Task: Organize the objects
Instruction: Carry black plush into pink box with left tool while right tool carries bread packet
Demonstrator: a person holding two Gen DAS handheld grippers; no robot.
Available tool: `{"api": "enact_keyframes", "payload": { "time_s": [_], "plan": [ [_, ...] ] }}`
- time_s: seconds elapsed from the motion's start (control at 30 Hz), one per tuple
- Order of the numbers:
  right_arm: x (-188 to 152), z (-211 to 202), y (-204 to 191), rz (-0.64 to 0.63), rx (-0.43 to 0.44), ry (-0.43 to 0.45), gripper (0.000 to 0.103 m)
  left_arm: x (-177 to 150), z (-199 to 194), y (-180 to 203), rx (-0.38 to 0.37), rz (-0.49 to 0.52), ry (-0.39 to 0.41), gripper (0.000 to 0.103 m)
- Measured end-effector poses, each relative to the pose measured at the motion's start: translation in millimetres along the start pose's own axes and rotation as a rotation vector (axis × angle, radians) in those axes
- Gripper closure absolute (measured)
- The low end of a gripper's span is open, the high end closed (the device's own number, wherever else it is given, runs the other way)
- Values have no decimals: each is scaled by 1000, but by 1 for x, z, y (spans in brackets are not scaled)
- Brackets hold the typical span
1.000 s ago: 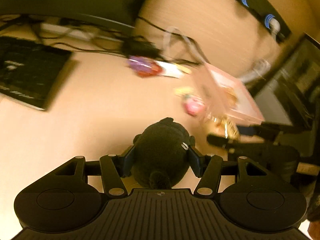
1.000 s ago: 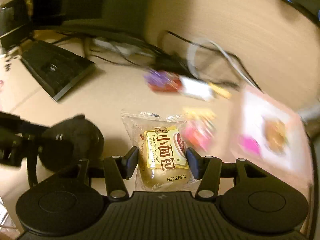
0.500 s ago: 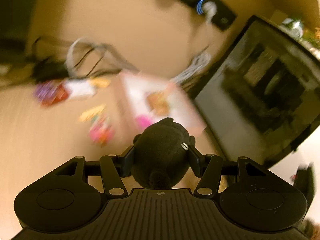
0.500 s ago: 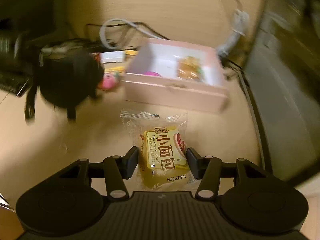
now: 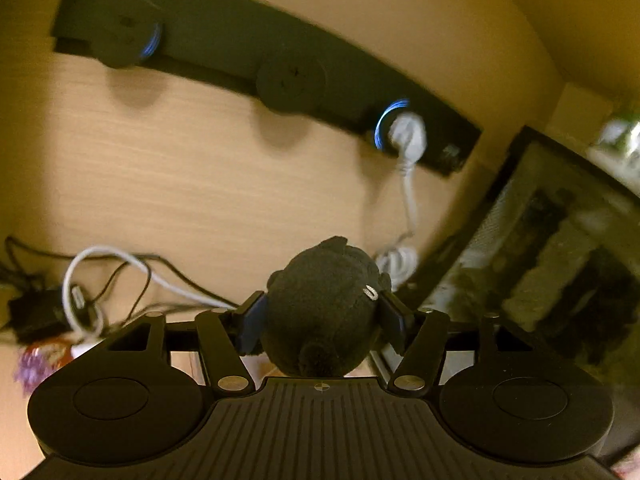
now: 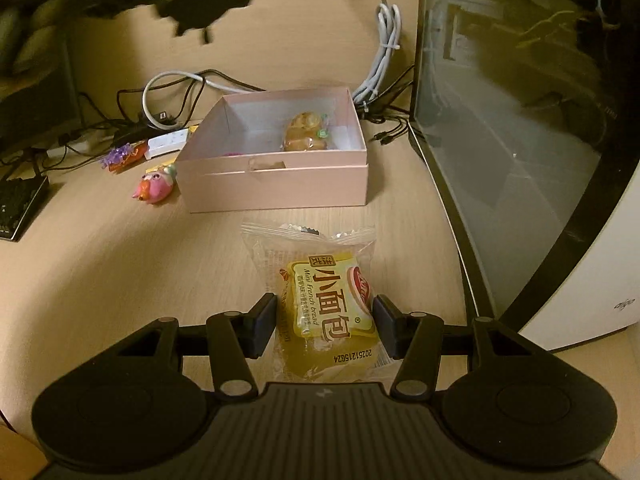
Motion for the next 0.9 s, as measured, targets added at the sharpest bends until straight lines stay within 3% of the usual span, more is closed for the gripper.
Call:
{"api": "enact_keyframes", "payload": {
  "time_s": [0.1,0.17,0.27,0.33,0.5,0.67,0.8,0.83,0.87,0.9],
  "plan": [
    [1,4,0,-7,9,-9,51,-14,44,-7,90,70,-84,39],
    [3,4,0,-26,1,-3,51,-14,43,-18,75,4,-42,40],
    [9,6,3,-40,8,8,51,-15,18,-34,34,-79,18,40],
    [14,11,5,-53,16,7,51,-25,-3,-41,42,-59,24,40],
    [36,20,6,-99,41,22,51,-82,-56,-74,148,8,-50,40],
    [91,23,10,-111,-15,109,51,-140,-96,-113,241,-82,-148,40],
    [153,38,11,-106,-73,194,51,-160,-120,-130,276,-103,-186,40],
    [166,47,12,-95,-65,195,47,-163,-124,-133,286,-102,-193,40],
    [175,56,14,-87,-60,180,33,-166,-129,-137,298,-101,-199,40],
    [179,63,14,-74,-64,164,26,-167,-133,-141,309,-100,-204,40]
  ]
}}
Point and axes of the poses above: each gripper's, at about its wrist camera, not at the fingertips, and z roughly the way its jaws point, y to its right, x to its top, the point moved 1 cm from there along z, roughly the way its jaws point, and after that the axes turned 14 degrees about -z, right-handed, at the moved point
